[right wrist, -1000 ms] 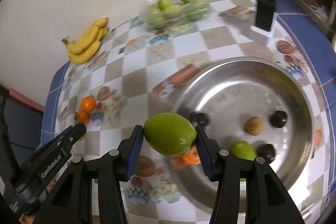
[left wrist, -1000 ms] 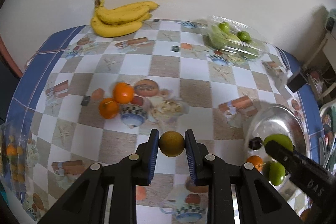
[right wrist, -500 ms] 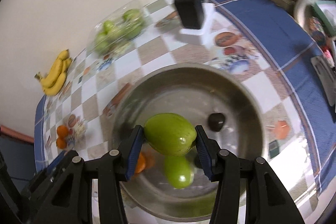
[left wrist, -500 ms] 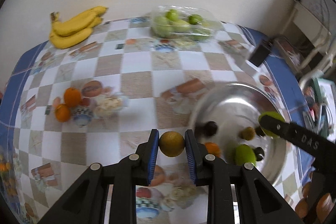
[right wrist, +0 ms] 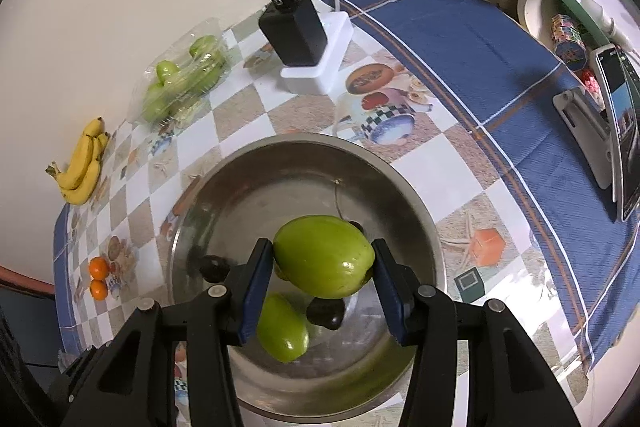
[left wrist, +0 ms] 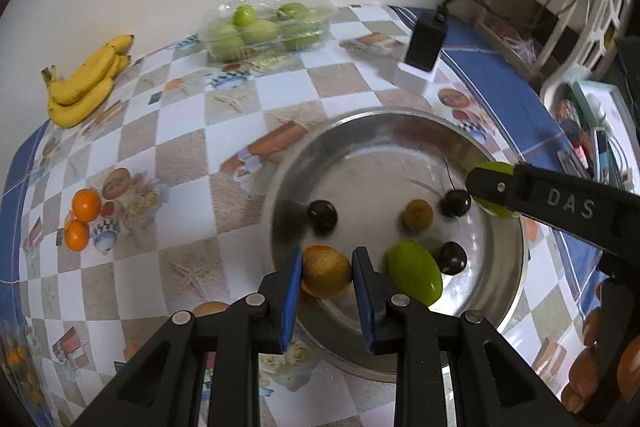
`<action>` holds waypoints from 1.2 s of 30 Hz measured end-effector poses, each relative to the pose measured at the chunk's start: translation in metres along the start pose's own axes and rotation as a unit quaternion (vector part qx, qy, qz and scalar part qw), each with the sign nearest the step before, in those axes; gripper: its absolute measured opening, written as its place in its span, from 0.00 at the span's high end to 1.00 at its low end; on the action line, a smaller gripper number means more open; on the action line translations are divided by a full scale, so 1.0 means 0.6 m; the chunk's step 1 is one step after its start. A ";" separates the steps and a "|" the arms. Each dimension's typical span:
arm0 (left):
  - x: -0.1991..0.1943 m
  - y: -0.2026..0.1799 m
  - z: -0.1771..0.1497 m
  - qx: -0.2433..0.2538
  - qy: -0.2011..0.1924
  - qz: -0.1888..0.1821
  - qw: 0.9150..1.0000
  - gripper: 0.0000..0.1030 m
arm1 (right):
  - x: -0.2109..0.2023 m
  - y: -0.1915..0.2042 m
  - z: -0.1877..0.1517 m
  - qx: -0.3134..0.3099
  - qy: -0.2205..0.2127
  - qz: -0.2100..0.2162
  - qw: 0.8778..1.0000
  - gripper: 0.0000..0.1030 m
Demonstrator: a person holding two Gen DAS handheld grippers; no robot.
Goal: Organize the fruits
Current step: 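Carry the lime and yellow fruit in both tools over the steel bowl, then open left tool to drop the yellow fruit while right tool releases the lime into the bowl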
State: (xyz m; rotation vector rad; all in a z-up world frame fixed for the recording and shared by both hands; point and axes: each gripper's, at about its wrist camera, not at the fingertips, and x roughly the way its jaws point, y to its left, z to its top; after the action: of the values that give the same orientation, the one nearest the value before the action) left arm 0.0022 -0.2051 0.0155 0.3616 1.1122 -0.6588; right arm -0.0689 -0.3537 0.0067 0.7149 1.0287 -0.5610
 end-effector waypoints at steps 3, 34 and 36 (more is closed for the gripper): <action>0.011 -0.009 -0.004 0.008 0.009 0.004 1.000 0.74 | 0.012 -0.004 -0.002 0.004 0.012 -0.002 1.000 0.50; 0.057 -0.036 -0.020 0.026 0.051 0.013 0.998 0.68 | 0.044 -0.012 -0.004 0.011 0.039 -0.016 0.999 0.49; 0.054 -0.036 -0.019 0.026 0.049 0.014 0.998 0.61 | 0.040 -0.011 -0.002 0.010 0.037 -0.015 0.999 0.49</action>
State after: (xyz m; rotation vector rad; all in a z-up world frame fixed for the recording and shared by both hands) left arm -0.0108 -0.2248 -0.0179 0.4568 1.1820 -0.6509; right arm -0.0644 -0.3590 -0.0174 0.7438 1.1043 -0.5749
